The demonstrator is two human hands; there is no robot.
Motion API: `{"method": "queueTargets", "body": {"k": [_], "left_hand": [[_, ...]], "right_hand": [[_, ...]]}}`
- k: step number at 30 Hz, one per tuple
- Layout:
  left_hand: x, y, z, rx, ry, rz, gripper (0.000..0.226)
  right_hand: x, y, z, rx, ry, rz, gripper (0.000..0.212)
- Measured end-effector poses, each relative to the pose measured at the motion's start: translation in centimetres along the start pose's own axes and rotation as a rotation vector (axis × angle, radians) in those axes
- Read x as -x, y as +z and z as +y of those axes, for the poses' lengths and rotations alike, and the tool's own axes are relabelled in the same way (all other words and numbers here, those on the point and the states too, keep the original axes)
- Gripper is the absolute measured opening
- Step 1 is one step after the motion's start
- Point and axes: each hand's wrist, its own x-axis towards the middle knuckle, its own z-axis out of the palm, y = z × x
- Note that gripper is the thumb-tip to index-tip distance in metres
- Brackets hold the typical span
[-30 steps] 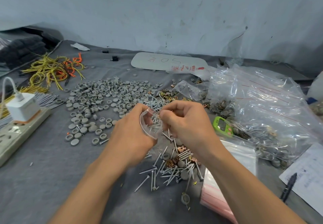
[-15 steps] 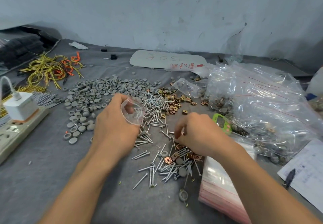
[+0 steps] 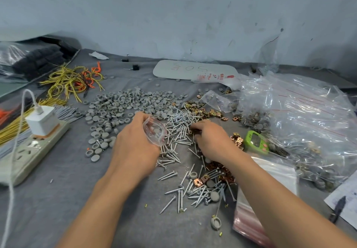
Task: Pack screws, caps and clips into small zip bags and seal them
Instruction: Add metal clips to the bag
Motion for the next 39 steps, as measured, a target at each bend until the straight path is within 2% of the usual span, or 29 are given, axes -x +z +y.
{"method": "queueTargets", "body": {"k": [2,5,6,14,19,24,28,32,35,39], "left_hand": [[-0.1,0.1,-0.1,0.001,-0.006,-0.013,0.037],[-0.3,0.1,-0.3,-0.004,-0.010,-0.027,0.036],[-0.4,0.1,-0.4,-0.004,-0.014,-0.029,0.036],[-0.4,-0.5,-0.9,-0.006,0.002,-0.028,0.033],[0.1,-0.2,-0.4,-0.016,0.053,-0.050,0.033],[0.6,0.5,0.6,-0.047,0.104,-0.065,0.034],[1.3,1.3,1.5,-0.047,0.194,-0.093,0.032],[1.6,1.7,2.2,-0.046,0.222,-0.107,0.034],[1.6,1.8,2.2,-0.050,0.209,-0.115,0.036],[1.4,1.7,2.1,-0.059,0.194,-0.120,0.035]], "right_hand": [[-0.8,0.8,-0.1,0.046,0.000,0.054,0.036],[-1.4,1.3,-0.7,-0.028,0.068,0.142,0.009],[-1.4,1.5,-0.8,-0.058,0.085,0.158,0.006],[0.8,0.4,-0.3,-0.308,0.069,0.176,0.016],[3.7,-1.3,0.1,-0.959,0.059,-0.033,0.012],[4.9,-2.1,-0.4,-1.310,0.178,-0.124,0.014],[5.4,-2.6,-1.1,-1.455,0.238,-0.144,0.012],[5.8,-3.0,-1.4,-1.572,0.273,-0.269,0.009],[5.9,-3.1,-1.5,-1.700,0.239,-0.330,0.021],[5.7,-2.9,-1.1,-1.706,0.210,-0.255,0.018]]}}
